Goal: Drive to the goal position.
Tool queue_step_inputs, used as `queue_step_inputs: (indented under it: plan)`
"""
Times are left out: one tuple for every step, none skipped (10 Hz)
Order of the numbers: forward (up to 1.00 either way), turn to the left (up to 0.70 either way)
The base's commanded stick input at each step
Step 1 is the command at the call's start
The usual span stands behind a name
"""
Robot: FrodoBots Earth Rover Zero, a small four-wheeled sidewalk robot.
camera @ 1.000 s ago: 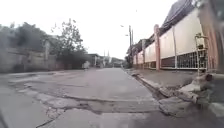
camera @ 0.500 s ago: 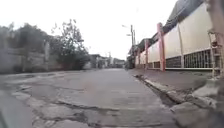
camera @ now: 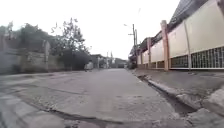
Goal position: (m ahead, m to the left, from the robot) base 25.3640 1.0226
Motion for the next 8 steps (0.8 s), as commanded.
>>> queue_step_inputs:
  plan:
    - [0.7,-0.35]
    - [0.7,-0.35]
    - [0.7,-0.35]
    - [0.7,-0.35]
    - [0.7,-0.35]
    - [0.7,-0.08]
    - [0.7,0.0]
    - [0.7,0.0]
